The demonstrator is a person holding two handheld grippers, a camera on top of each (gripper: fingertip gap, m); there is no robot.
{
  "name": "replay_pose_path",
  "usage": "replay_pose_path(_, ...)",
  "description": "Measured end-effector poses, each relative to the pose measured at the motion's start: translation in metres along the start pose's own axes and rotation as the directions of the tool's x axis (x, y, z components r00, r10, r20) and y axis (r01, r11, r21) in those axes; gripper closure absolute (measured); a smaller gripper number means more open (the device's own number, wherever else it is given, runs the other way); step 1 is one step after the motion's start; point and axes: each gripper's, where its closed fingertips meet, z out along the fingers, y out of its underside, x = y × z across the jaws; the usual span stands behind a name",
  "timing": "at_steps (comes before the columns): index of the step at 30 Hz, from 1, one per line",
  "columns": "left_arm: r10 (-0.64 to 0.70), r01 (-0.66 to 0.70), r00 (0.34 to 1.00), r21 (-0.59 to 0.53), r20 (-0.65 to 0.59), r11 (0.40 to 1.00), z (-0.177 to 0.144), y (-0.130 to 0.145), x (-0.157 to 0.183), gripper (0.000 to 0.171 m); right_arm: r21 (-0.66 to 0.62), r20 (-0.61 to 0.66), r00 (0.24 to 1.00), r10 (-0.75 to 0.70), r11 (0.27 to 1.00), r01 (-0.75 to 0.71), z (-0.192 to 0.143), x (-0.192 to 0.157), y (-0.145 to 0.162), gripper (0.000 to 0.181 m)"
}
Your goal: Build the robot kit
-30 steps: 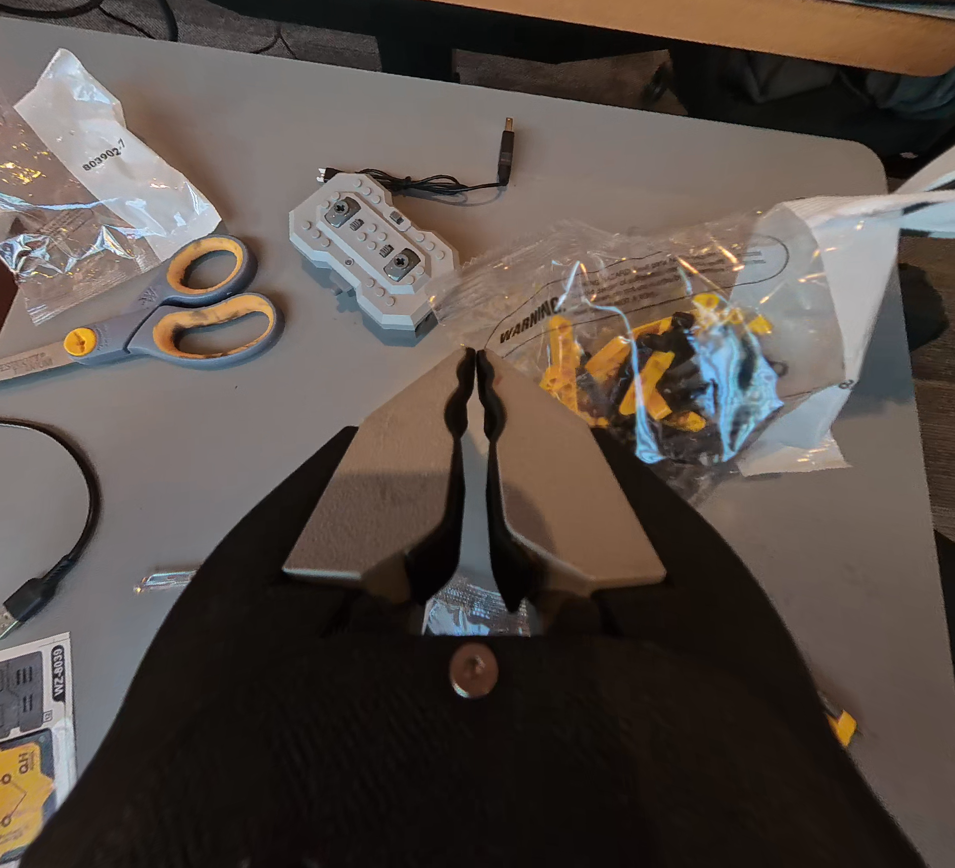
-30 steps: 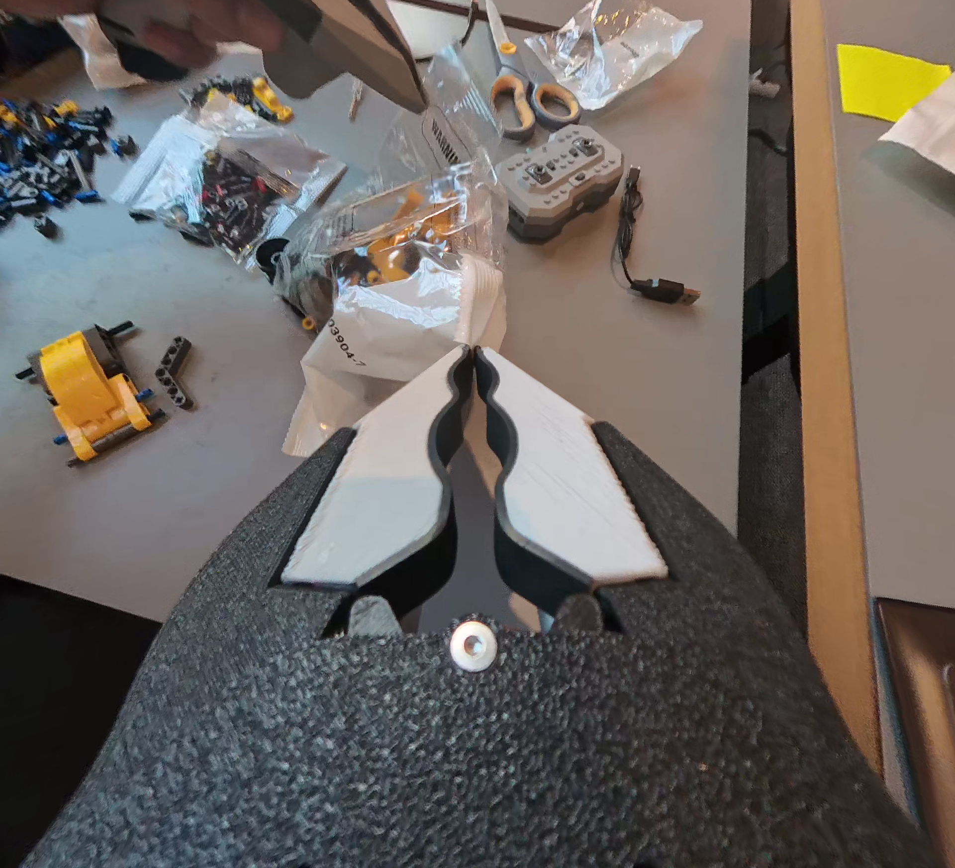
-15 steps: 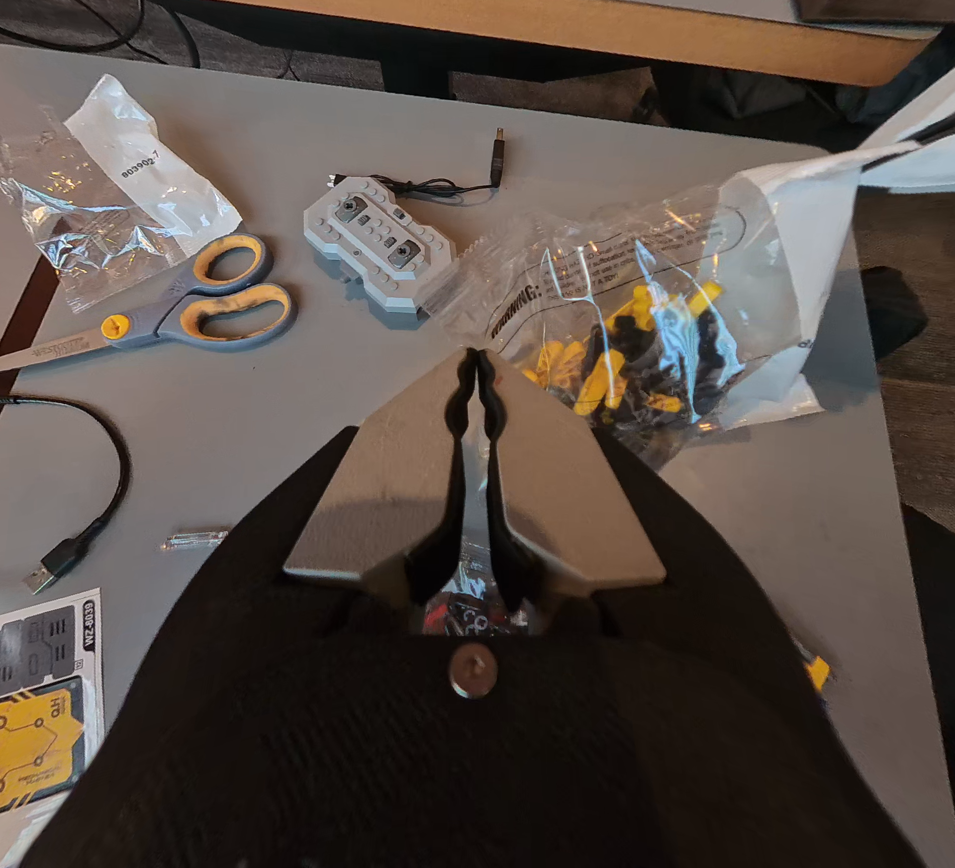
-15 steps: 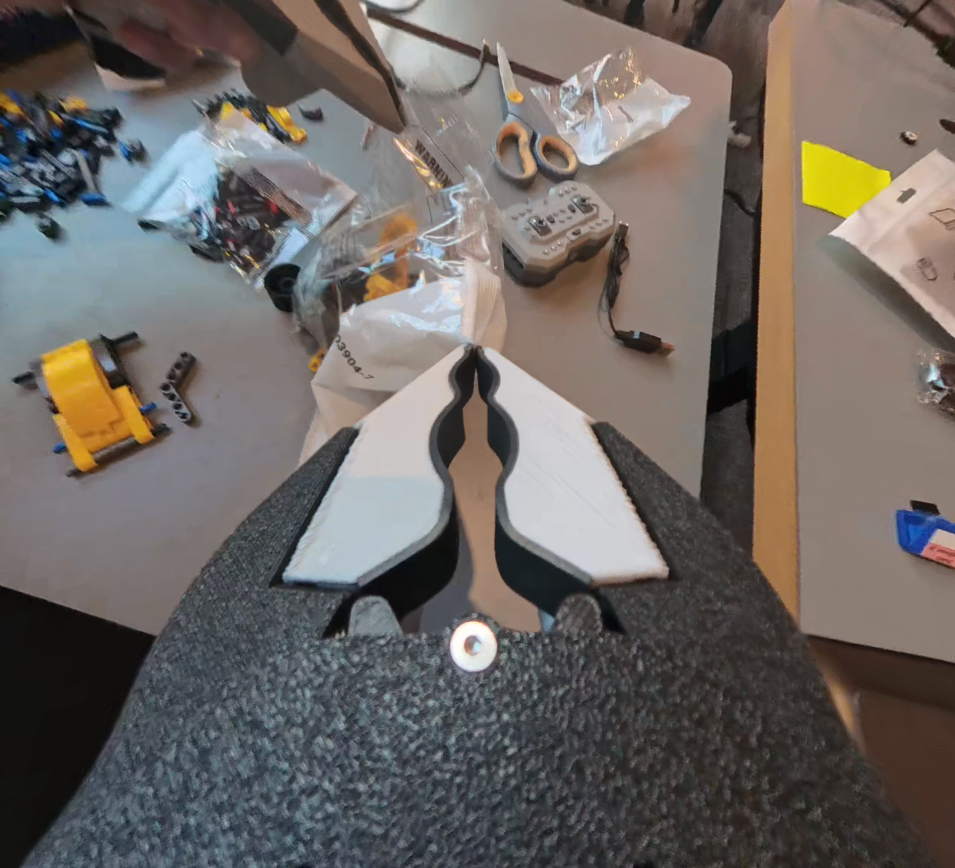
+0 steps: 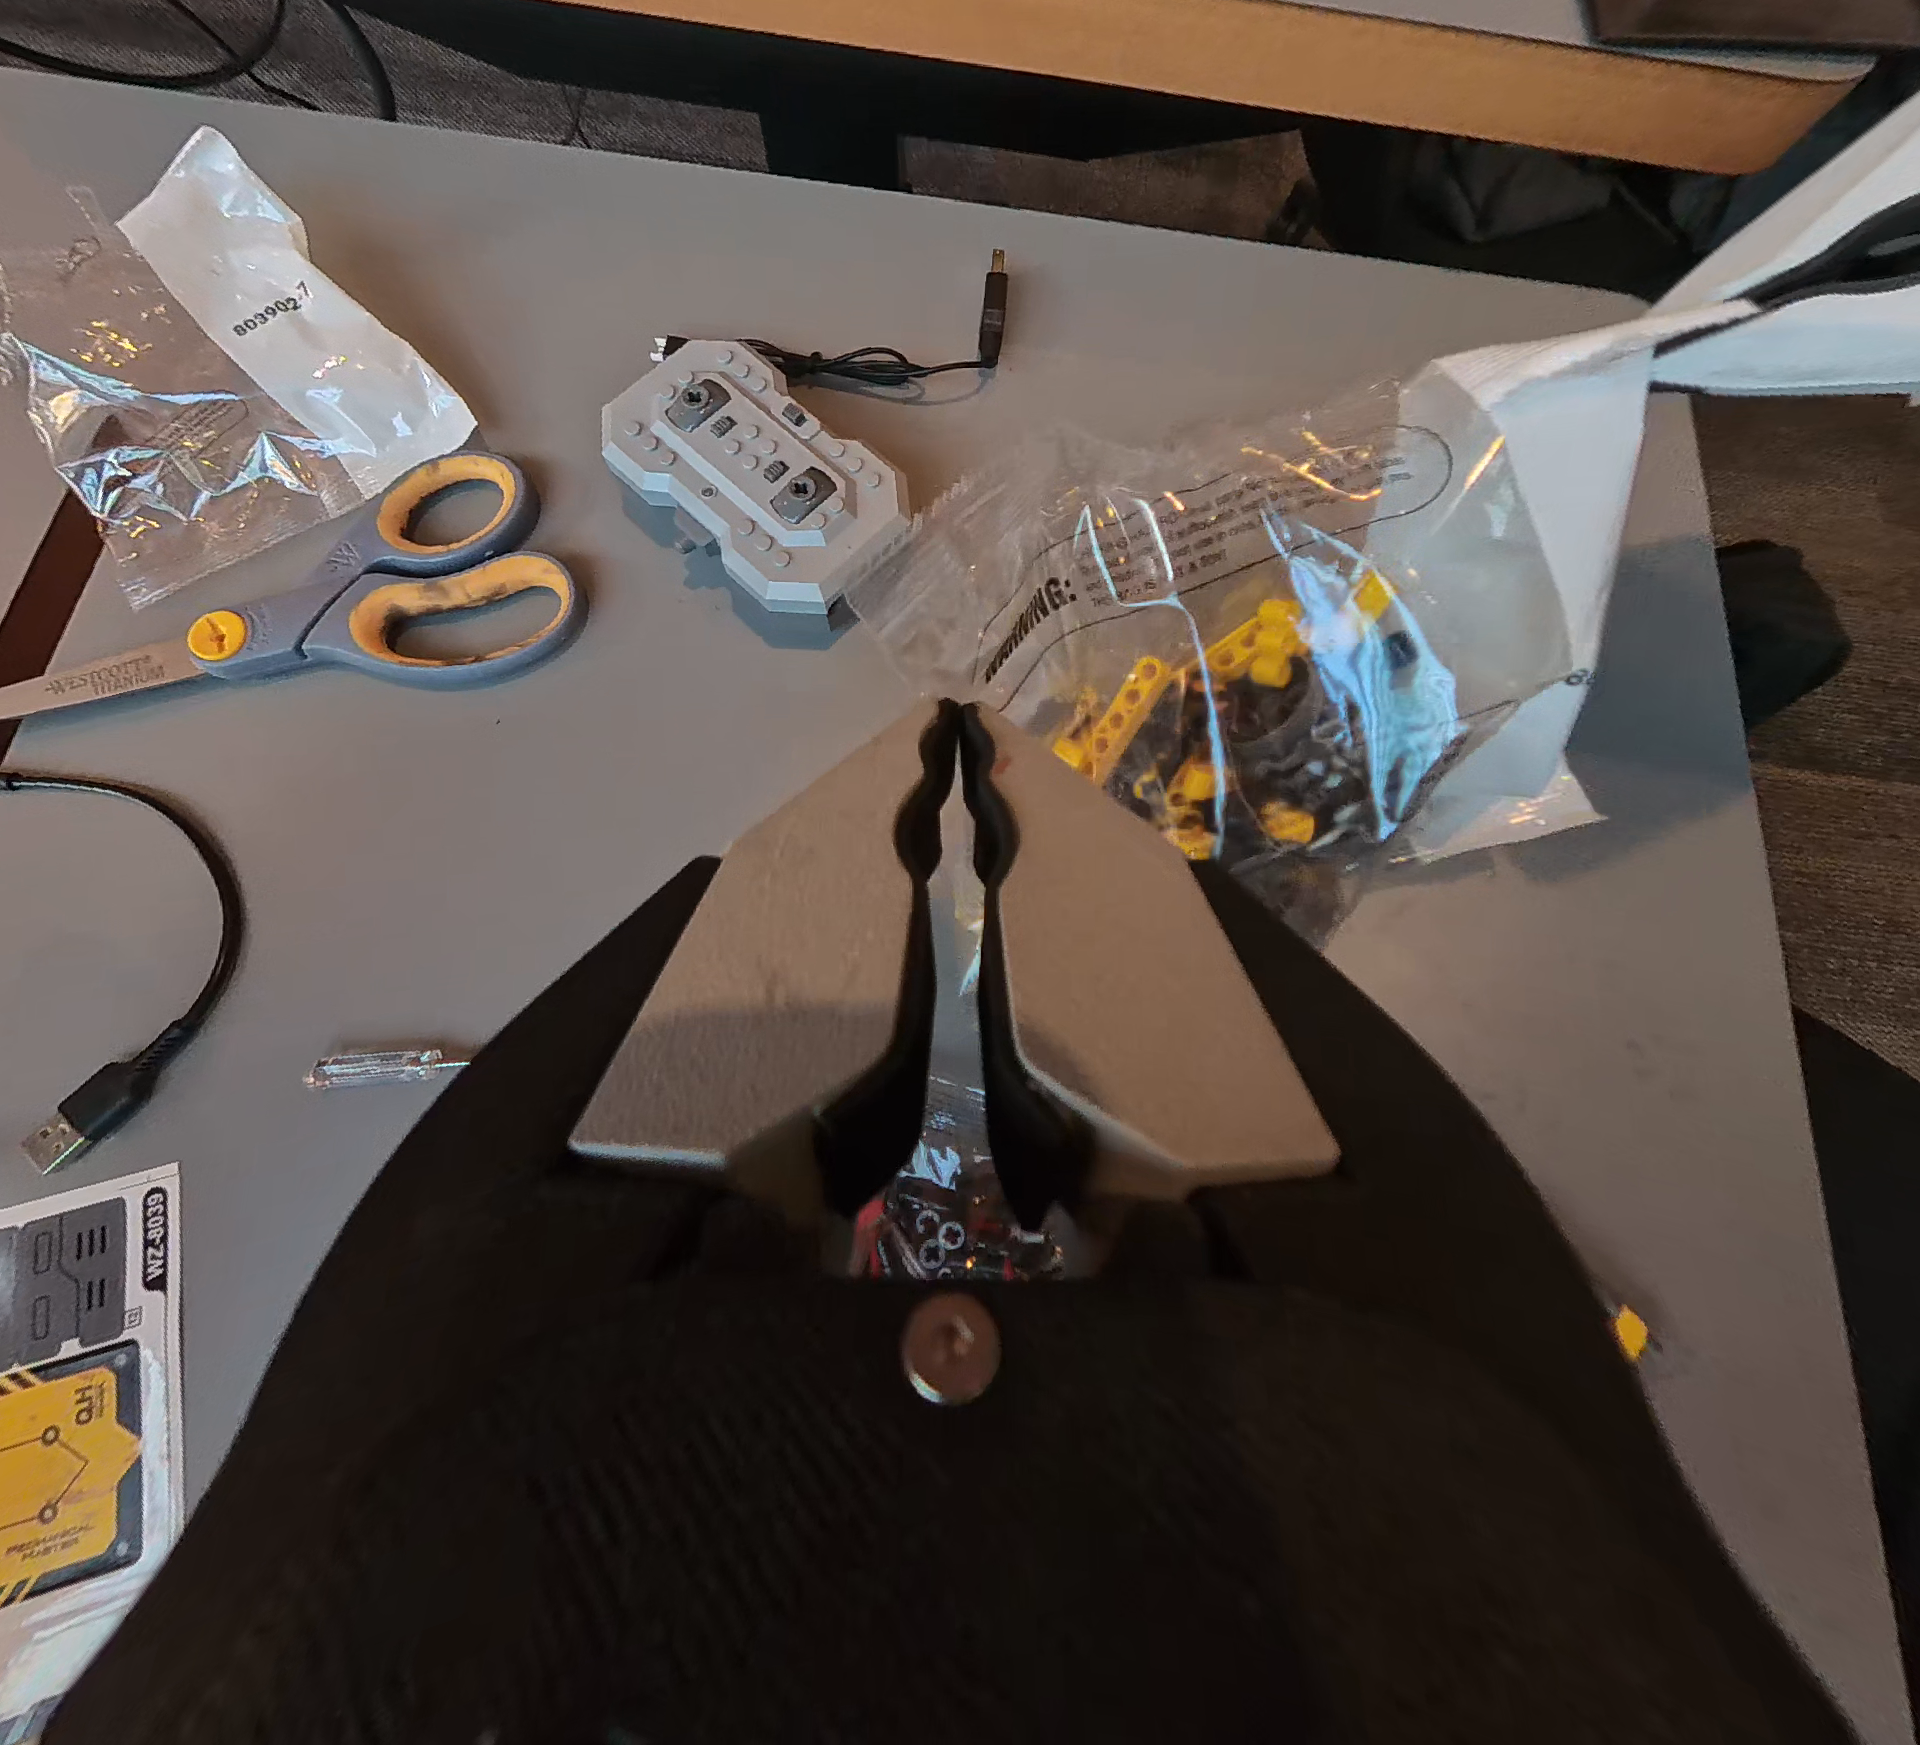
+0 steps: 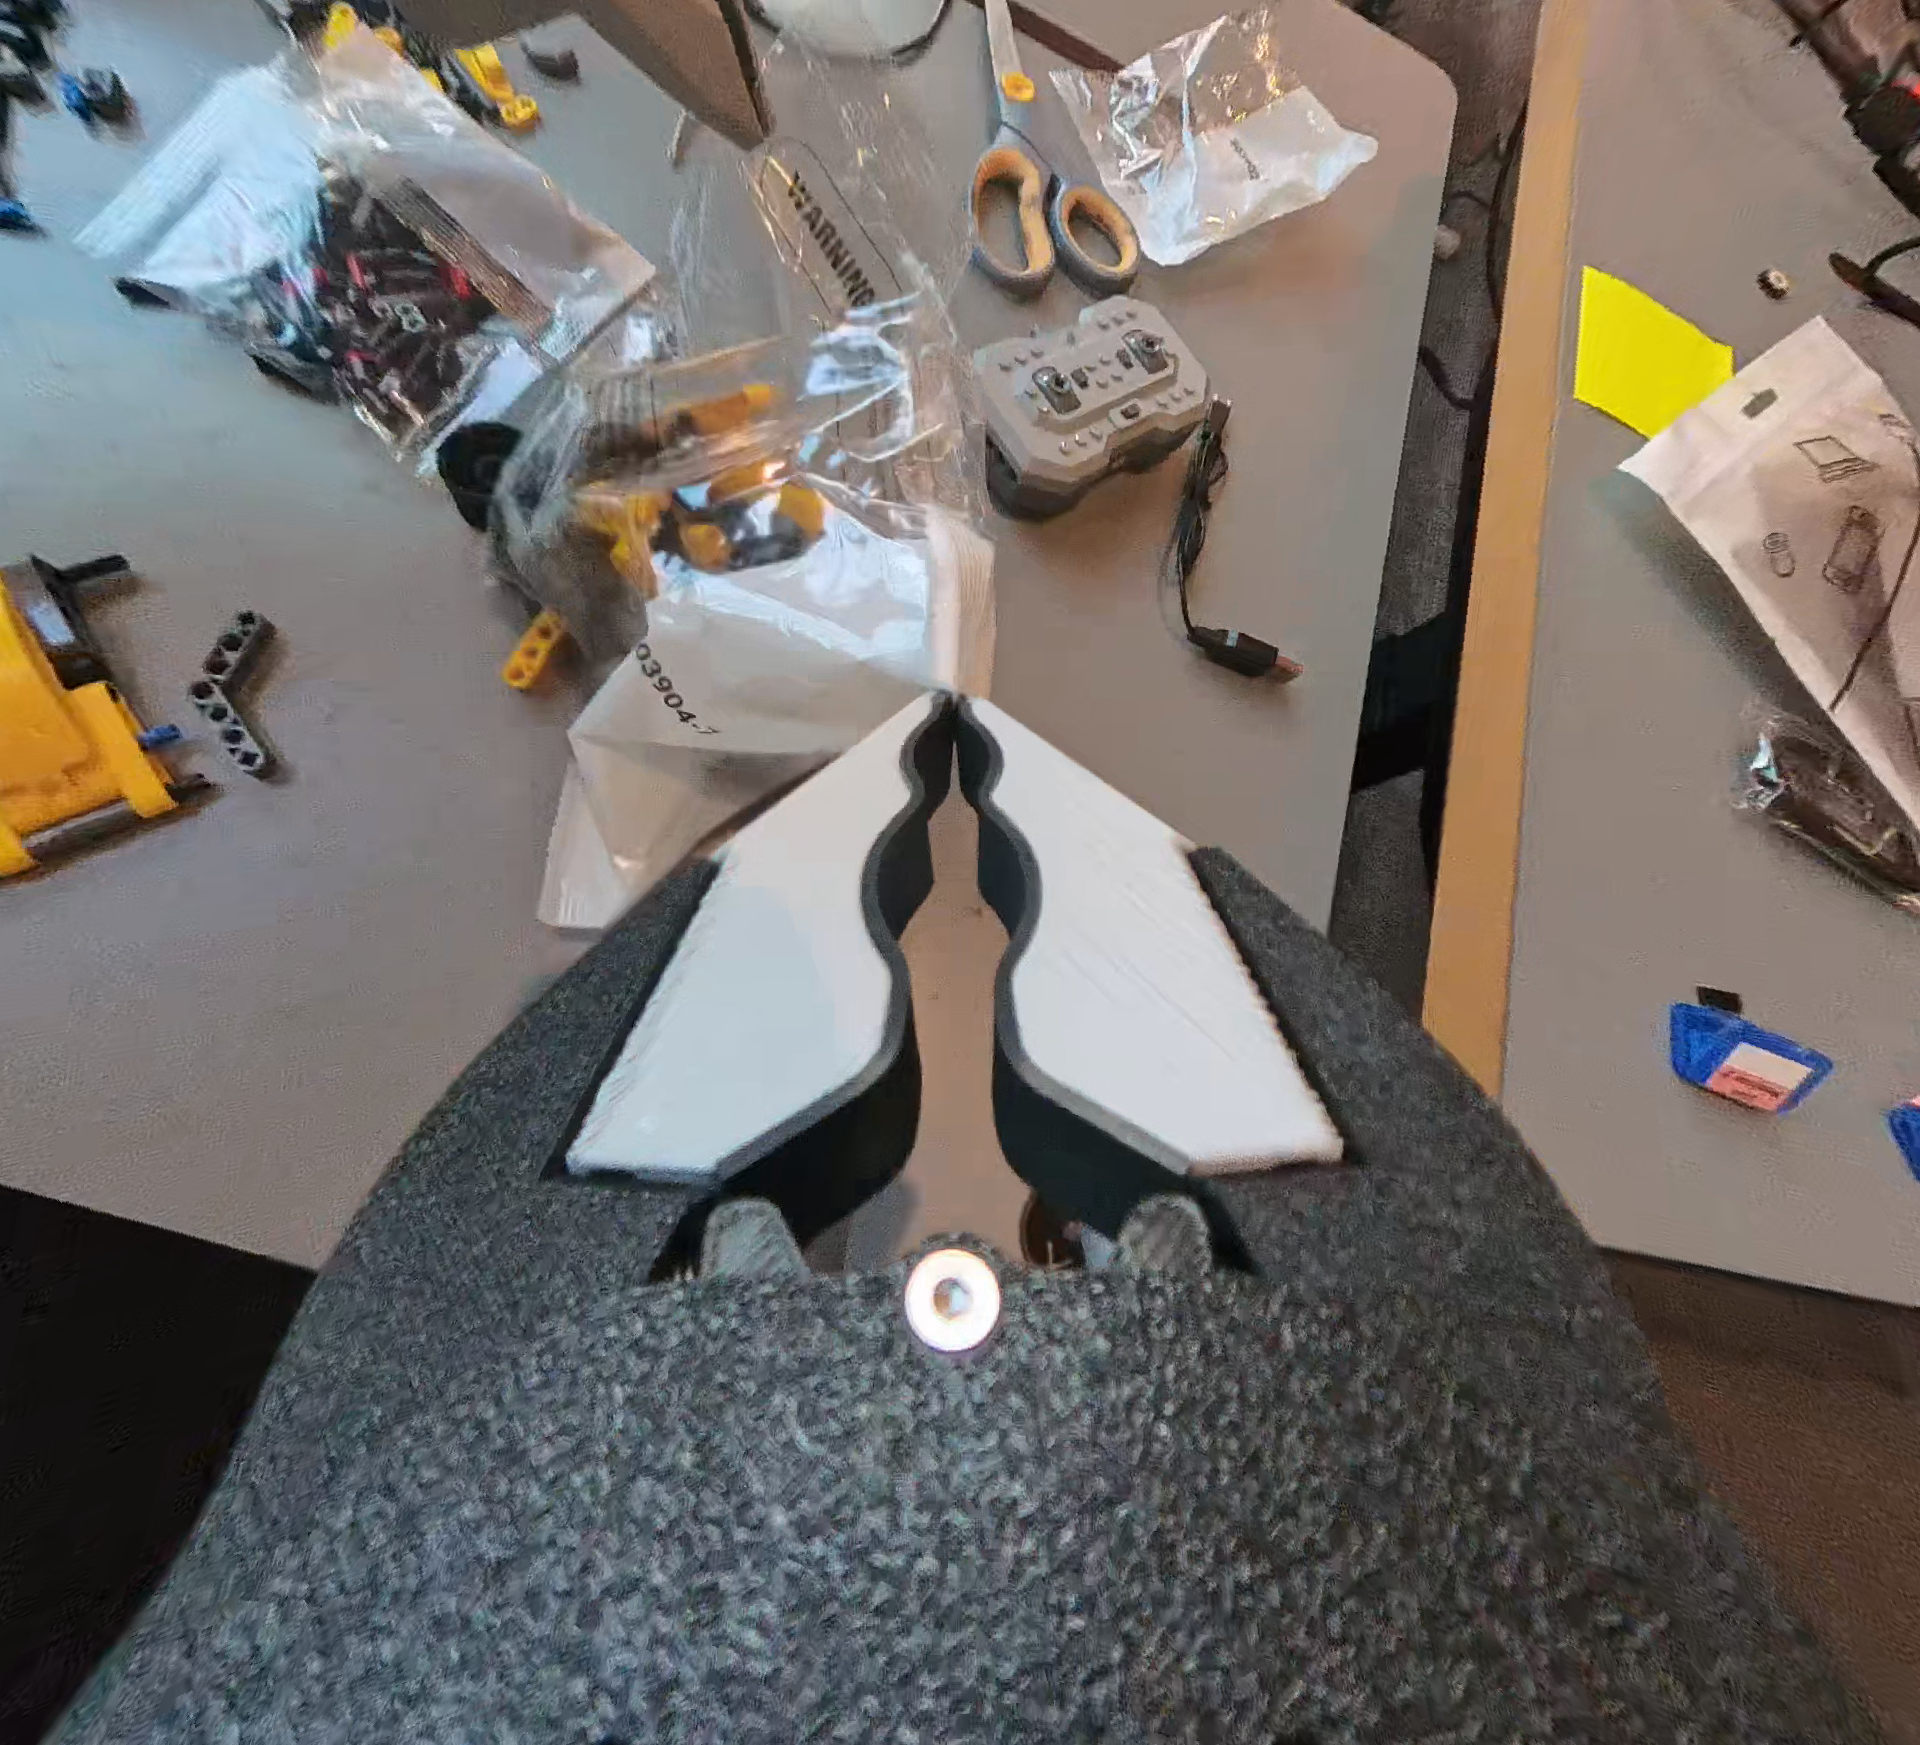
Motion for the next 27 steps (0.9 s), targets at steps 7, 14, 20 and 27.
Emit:
replay_pose_path(7,-0.007,0.007,1.0,0.011,-0.013,1.0,-0.007,-0.003,0.003,0.171,0.048,0.032,0.999,0.038,0.998,-0.04,-0.01,0.0,-0.008,0.181)
replay_pose_path(14,0.029,-0.029,1.0,0.014,-0.011,0.999,-0.007,-0.007,0.011,0.171,0.021,0.056,0.998,0.031,0.999,-0.032,-0.014,-0.001,-0.002,0.181)
replay_pose_path(20,-0.017,0.017,1.0,0.028,-0.01,0.999,-0.01,0.006,0.01,0.171,0.059,0.058,0.998,0.018,0.998,-0.021,-0.016,0.003,-0.03,0.181)
replay_pose_path(27,-0.037,0.035,0.999,0.059,0.029,0.998,-0.018,0.018,0.002,0.171,-0.023,0.009,0.998,-0.054,0.998,0.055,0.007,0.004,-0.017,0.181)
